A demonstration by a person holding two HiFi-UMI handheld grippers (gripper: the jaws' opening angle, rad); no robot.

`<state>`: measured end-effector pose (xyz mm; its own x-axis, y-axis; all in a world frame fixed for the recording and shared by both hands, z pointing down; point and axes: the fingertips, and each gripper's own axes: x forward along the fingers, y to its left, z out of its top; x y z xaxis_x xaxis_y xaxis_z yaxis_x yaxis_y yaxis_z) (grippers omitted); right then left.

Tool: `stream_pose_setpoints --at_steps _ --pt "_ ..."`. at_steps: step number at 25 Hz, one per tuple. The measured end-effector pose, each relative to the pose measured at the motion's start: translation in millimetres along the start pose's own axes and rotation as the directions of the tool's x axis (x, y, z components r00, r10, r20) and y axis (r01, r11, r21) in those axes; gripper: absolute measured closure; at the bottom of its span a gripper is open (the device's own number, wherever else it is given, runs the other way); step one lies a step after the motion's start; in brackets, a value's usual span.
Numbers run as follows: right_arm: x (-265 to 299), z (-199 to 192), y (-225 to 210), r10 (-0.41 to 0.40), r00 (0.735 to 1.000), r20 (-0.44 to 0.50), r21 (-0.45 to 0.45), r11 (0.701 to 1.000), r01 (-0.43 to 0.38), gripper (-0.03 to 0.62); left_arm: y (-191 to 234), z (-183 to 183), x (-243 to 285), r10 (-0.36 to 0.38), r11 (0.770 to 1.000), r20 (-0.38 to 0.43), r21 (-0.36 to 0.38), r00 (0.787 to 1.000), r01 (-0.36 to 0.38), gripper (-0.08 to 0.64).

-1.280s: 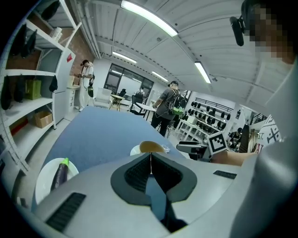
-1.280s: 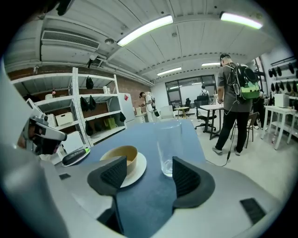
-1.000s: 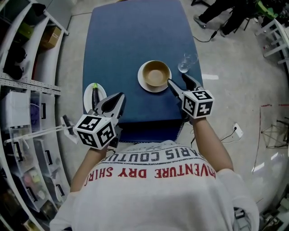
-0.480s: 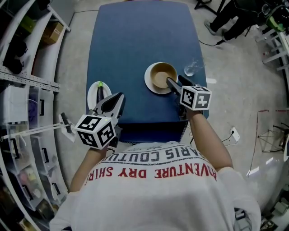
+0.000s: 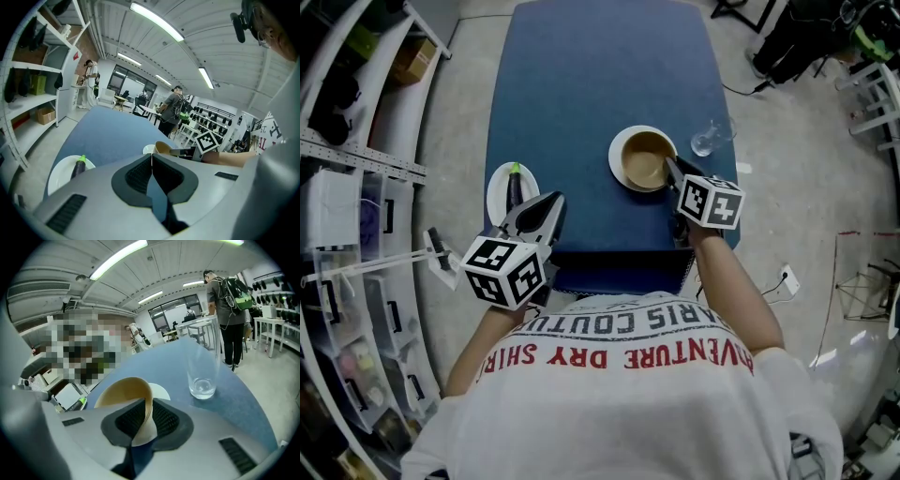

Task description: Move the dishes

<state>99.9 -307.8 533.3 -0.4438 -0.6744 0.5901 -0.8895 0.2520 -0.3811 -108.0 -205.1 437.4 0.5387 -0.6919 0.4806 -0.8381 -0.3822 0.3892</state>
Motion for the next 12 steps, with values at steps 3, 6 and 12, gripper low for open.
stream_pose_setpoints --at_steps 3,6,12 --pt "-0.5 -0.3 0.4 -0.013 1.0 -0.001 -0.01 1.0 0.013 0.546 2.6 -2.4 -4.4 0.0 1.0 -0.001 -0.003 1.0 0.0 0.531" --pt "-3.9 4.1 1.4 -0.023 1.0 0.017 0.003 1.0 0.023 0.552 5.8 -4.5 -8.8 0.001 1.0 0.001 -0.005 1.0 -0.001 0.531" --pt "-5.2 11.8 11.9 -0.012 0.999 0.032 0.021 1.0 0.011 0.56 16.5 -7.6 -20.6 0.004 1.0 0.014 -0.015 1.0 -0.004 0.531"
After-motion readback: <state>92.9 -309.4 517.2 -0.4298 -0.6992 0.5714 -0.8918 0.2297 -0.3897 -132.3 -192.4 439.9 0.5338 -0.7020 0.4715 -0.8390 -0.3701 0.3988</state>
